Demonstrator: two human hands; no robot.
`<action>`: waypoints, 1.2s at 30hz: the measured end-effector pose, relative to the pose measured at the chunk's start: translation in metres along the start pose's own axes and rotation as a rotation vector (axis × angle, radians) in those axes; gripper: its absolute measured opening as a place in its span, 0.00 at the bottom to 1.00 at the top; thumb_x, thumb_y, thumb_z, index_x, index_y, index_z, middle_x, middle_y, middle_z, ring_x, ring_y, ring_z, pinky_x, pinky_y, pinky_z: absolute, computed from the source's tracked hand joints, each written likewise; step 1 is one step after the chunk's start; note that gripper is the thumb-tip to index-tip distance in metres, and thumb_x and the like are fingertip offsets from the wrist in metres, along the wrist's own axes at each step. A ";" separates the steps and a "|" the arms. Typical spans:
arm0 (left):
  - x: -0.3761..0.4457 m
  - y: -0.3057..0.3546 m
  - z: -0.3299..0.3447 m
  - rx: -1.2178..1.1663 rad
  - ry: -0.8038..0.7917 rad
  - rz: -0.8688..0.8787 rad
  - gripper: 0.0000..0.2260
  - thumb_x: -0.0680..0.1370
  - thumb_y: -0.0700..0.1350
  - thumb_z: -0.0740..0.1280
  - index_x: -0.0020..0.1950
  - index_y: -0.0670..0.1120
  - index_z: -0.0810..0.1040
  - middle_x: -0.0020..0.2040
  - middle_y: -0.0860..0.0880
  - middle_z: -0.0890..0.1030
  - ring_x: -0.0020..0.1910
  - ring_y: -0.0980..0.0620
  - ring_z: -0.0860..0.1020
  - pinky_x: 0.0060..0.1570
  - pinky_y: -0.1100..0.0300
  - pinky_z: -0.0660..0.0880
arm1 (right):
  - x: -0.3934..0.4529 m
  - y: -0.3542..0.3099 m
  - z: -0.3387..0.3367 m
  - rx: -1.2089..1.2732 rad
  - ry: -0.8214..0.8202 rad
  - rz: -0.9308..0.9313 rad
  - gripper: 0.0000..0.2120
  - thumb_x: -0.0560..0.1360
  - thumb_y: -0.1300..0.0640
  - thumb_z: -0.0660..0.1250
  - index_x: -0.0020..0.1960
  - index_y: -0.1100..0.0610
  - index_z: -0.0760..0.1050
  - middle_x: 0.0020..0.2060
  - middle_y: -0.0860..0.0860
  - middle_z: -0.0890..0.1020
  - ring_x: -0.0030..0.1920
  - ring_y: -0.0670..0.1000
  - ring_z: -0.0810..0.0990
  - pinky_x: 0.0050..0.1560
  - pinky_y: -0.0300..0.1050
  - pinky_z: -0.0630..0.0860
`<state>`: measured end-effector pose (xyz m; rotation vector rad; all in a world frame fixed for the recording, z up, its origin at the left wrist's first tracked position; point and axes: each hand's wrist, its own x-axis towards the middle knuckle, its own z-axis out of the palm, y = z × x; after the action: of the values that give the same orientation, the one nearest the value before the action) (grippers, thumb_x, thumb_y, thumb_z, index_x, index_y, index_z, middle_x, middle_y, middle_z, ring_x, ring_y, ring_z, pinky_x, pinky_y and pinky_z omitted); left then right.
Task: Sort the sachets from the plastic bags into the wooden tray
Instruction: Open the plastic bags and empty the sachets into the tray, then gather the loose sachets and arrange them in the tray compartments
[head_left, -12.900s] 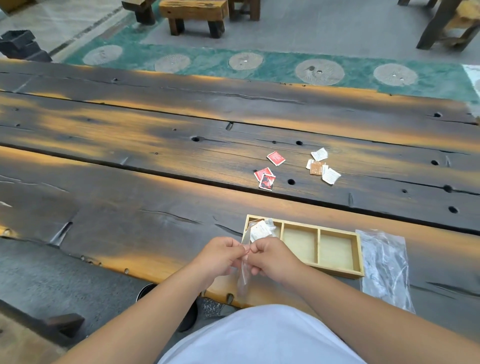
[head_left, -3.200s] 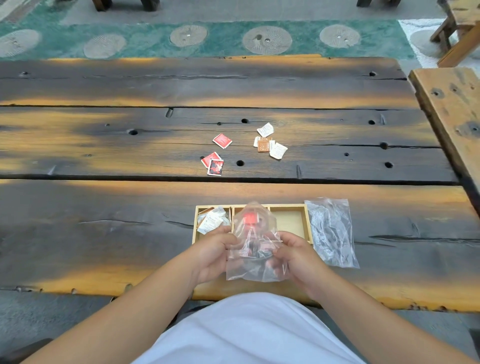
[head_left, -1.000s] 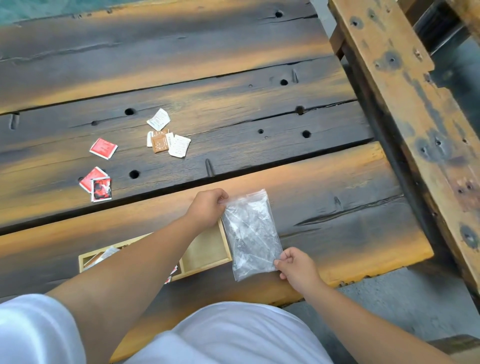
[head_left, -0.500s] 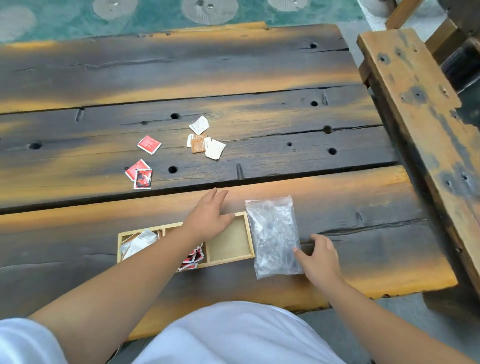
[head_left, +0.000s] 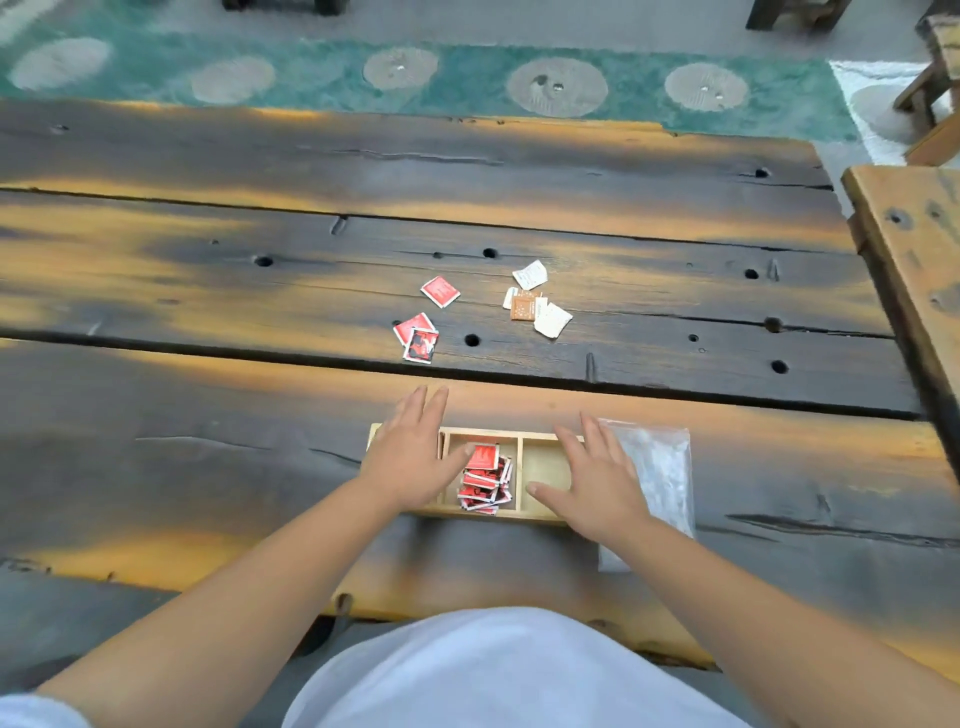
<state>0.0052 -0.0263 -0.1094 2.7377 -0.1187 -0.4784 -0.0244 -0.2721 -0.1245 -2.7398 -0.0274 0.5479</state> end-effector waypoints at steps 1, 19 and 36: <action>-0.006 -0.008 -0.003 0.010 -0.003 -0.013 0.38 0.76 0.67 0.56 0.80 0.53 0.47 0.81 0.46 0.47 0.80 0.48 0.46 0.76 0.45 0.54 | 0.002 -0.009 0.000 -0.014 -0.011 -0.022 0.41 0.72 0.31 0.61 0.79 0.44 0.50 0.80 0.51 0.44 0.79 0.56 0.42 0.76 0.57 0.50; -0.050 -0.087 -0.046 0.124 -0.025 -0.092 0.37 0.74 0.71 0.54 0.78 0.62 0.41 0.81 0.47 0.41 0.79 0.46 0.40 0.74 0.38 0.51 | 0.019 -0.100 0.018 -0.081 -0.093 -0.149 0.43 0.71 0.32 0.62 0.79 0.44 0.48 0.80 0.51 0.49 0.80 0.56 0.46 0.76 0.56 0.54; 0.026 -0.107 -0.067 0.168 -0.117 0.013 0.38 0.76 0.67 0.58 0.79 0.57 0.42 0.81 0.46 0.43 0.79 0.45 0.44 0.75 0.41 0.52 | 0.081 -0.140 0.000 -0.015 -0.119 -0.109 0.44 0.73 0.38 0.67 0.79 0.48 0.48 0.80 0.52 0.51 0.79 0.56 0.52 0.77 0.52 0.55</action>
<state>0.0545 0.0918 -0.0969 2.8691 -0.2161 -0.6529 0.0567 -0.1339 -0.1076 -2.6969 -0.2093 0.6811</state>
